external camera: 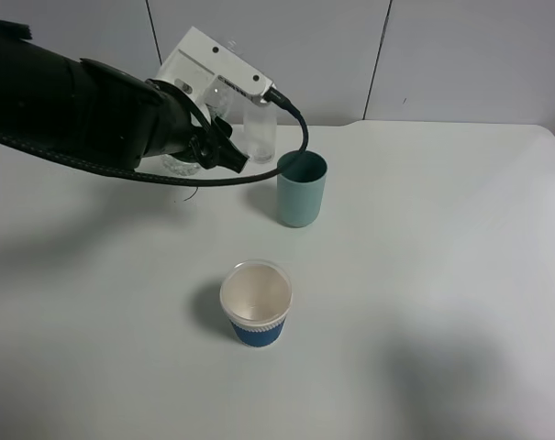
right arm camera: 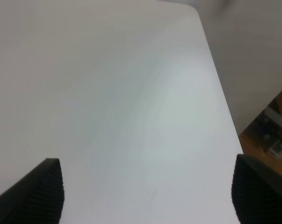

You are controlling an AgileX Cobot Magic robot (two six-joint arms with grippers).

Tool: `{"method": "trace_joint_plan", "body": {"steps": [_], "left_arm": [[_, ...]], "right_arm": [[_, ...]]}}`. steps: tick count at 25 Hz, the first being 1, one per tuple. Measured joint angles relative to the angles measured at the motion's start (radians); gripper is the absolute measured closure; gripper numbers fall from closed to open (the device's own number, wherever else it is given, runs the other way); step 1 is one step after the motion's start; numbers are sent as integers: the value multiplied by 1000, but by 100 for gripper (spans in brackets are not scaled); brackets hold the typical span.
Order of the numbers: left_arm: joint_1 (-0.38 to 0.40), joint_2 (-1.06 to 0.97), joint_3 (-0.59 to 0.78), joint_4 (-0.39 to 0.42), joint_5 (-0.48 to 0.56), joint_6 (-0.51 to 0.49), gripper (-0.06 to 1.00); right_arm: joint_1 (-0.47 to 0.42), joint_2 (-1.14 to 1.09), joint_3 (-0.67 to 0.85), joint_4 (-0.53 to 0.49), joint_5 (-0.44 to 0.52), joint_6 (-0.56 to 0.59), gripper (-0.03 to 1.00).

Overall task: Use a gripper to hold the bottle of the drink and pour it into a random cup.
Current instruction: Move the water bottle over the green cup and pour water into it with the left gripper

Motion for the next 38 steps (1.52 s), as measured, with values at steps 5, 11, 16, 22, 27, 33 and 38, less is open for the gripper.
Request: {"method": "trace_joint_plan", "body": {"steps": [5,11,16,22,27,33,38], "left_arm": [[-33,10,-9,14,-6,18,42],[-54,10,-9,25,-75,18,42],[-60,10,-9,37,-88,-32,42],[-88,25,-51,4,-114,3,42],[-92,60,-101,-84,-139,131,42],[-99,104,-129,-123,-170,249,42],[-107,132,-137,-129,-189,328,42]], "right_arm": [[0,0,0,0,0,0,23],[0,0,0,0,0,0,23],[0,0,0,0,0,0,23],[0,0,0,0,0,0,23],[0,0,0,0,0,0,23],[0,0,0,0,0,0,23],[0,0,0,0,0,0,23]]}}
